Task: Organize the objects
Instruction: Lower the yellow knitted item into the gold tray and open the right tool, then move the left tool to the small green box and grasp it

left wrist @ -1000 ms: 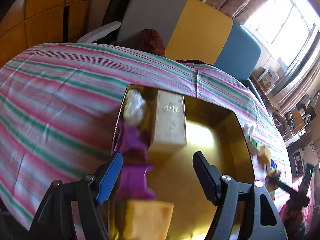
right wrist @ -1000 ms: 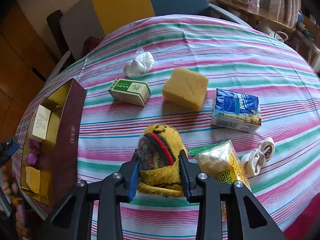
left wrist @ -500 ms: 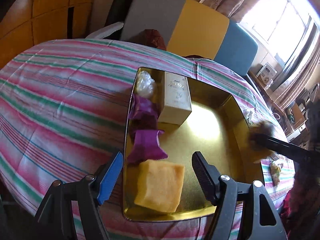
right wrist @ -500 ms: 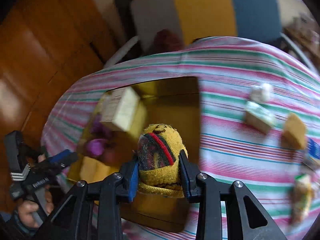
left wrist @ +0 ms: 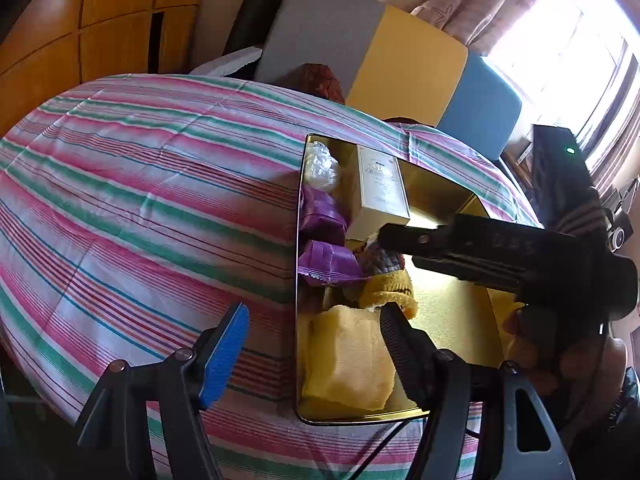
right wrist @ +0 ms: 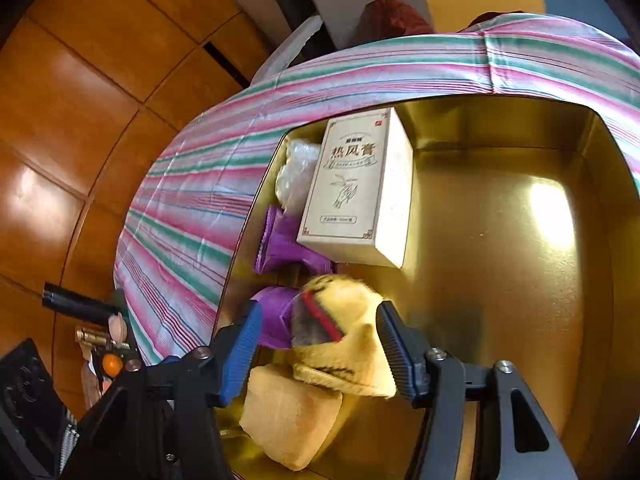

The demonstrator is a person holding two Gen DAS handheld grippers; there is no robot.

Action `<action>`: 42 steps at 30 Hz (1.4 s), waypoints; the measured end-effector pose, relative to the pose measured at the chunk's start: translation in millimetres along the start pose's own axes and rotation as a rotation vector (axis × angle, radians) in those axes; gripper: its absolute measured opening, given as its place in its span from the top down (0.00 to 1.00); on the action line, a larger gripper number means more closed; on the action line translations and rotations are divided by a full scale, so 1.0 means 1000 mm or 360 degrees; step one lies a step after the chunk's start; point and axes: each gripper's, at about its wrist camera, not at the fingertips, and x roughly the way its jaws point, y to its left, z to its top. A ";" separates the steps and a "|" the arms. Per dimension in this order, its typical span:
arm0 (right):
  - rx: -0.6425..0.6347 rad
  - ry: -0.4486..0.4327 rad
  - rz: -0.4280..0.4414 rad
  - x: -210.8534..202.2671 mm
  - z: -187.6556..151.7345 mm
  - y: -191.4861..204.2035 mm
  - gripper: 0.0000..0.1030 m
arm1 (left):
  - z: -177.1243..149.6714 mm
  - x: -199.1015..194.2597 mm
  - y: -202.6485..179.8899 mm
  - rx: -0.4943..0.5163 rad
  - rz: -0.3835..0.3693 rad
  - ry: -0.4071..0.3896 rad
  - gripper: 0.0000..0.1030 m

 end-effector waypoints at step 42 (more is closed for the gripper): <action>0.1004 -0.0610 -0.0838 -0.273 -0.107 -0.318 0.22 | -0.018 0.025 -0.200 0.0740 -0.0065 0.0042 0.34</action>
